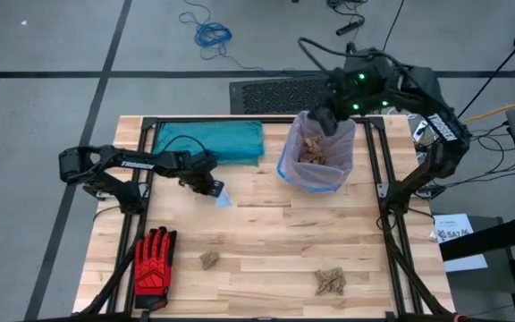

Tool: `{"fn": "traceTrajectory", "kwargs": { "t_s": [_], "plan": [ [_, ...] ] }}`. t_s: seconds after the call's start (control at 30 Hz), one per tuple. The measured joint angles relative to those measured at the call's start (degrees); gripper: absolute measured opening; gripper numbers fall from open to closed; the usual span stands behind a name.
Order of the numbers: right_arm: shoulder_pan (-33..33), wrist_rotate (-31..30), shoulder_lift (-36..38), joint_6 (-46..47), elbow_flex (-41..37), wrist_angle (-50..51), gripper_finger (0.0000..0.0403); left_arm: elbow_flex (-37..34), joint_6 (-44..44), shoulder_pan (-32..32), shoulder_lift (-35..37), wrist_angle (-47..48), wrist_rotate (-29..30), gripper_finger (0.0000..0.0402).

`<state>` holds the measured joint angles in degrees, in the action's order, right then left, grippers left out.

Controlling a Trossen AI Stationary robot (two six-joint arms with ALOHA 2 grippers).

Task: Place trash/remove bag and relplace
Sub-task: Put the gray paper into the trash bin

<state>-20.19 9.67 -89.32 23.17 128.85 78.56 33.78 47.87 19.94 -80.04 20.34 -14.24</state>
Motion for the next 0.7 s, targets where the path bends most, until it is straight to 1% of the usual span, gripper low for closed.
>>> {"fn": "traceTrajectory", "kwargs": {
  "t_s": [0.07, 0.13, 0.23, 0.33, 0.43, 0.5, 0.63, 0.7],
  "plan": [
    [1.81, 4.43, -0.06, 0.92, 0.01, -0.08, 0.0031, 0.0, 1.03, -0.54, -0.18, -2.35, 0.11, 0.0],
    [4.11, 6.3, -0.35, 2.06, 0.01, -0.78, 0.0031, 0.02, 1.39, -0.91, -0.54, -4.24, -0.28, 0.0],
    [7.8, 6.48, -1.55, 4.06, 0.01, -1.92, 0.0031, 1.11, 1.35, -1.25, 0.36, -2.36, -2.33, 0.0],
    [11.41, 4.24, -3.89, 6.44, 0.01, -3.52, 0.0031, 2.05, 1.34, -1.37, 2.82, 1.79, -2.67, 0.0],
    [14.19, 1.5, -7.47, 8.94, 0.03, -5.14, 0.0031, 2.05, 1.34, -1.33, 5.66, 7.01, -1.04, 0.0],
    [15.44, 1.33, -10.6, 10.81, 0.03, -6.04, 0.0032, 2.05, 0.67, -1.33, 7.29, 10.89, 0.25, 0.0],
    [16.75, 5.89, -17.97, 11.8, 0.01, -11.88, 0.004, 2.05, -2.09, -1.33, 9.47, 14.45, 0.28, 0.0],
    [16.96, 7.04, -21.15, 11.8, 0.01, -14.93, 0.0049, 1.98, -2.17, -1.34, 10.54, 15.0, 0.37, 0.0]
  ]
}}
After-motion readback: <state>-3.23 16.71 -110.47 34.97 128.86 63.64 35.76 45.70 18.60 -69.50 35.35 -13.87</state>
